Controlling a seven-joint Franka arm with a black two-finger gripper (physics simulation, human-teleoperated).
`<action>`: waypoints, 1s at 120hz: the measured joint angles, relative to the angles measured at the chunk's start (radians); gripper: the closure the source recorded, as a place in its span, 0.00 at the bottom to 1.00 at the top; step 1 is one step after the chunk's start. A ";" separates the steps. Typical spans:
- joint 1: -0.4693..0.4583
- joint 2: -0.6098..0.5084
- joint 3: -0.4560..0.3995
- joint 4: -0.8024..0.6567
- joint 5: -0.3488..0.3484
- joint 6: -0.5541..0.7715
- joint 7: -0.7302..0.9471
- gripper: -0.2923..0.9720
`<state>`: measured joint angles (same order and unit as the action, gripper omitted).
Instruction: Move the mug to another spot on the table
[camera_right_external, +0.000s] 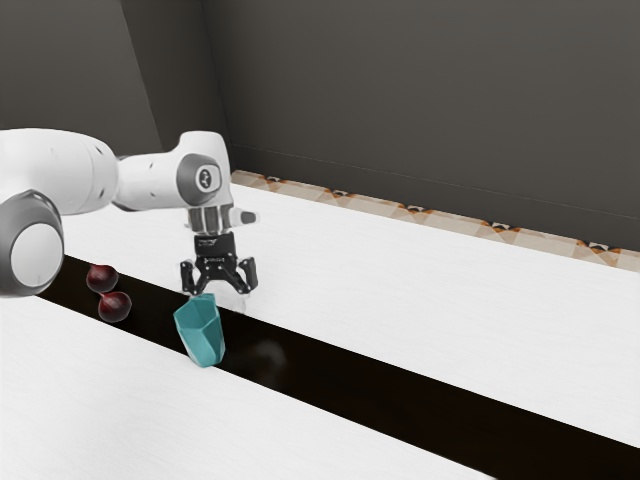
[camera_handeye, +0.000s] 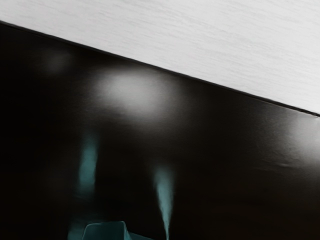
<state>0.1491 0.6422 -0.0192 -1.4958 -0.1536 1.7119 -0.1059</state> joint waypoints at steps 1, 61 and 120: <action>0.000 0.001 -0.001 0.000 -0.001 0.001 0.000 0.31; -0.003 0.020 -0.019 0.068 0.003 0.070 0.023 0.24; -0.133 -0.682 -0.027 -0.120 0.116 -0.089 0.095 0.23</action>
<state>0.0165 -0.0397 -0.0460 -1.6154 -0.0378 1.6231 -0.0111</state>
